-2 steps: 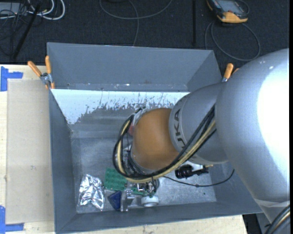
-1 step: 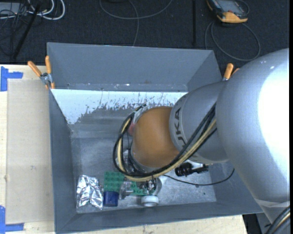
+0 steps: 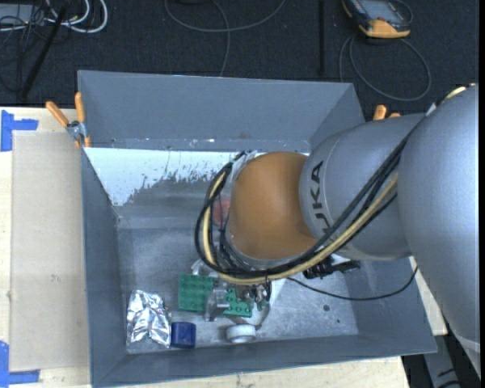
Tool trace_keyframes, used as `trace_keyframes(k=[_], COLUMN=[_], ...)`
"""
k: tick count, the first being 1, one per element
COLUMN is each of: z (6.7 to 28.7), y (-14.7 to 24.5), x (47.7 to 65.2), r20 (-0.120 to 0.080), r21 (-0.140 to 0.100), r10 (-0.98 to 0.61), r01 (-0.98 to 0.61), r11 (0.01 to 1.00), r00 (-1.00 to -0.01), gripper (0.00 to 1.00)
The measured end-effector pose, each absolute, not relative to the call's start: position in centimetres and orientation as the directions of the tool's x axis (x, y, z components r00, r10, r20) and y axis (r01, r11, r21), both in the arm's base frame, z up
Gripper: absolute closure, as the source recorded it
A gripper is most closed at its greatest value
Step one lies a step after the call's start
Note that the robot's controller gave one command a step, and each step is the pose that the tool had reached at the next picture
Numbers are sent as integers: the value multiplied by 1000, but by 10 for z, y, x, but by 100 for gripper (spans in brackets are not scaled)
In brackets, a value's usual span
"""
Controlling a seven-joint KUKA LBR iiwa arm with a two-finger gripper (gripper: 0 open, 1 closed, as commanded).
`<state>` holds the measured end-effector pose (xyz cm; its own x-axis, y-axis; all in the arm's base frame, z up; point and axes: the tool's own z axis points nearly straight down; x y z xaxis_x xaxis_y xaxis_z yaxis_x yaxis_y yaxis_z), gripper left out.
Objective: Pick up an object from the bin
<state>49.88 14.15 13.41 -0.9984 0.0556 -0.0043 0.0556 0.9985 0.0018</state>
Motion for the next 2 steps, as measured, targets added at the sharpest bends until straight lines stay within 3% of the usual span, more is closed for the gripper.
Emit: trace_keyframes(k=[1, 2], z=[143, 177], y=[141, 141], x=[499, 499], r20=[0, -1], r21=[0, 1], r10=[57, 57], r01=[57, 57], r11=[998, 998], r00=[-998, -998], gripper=[100, 100])
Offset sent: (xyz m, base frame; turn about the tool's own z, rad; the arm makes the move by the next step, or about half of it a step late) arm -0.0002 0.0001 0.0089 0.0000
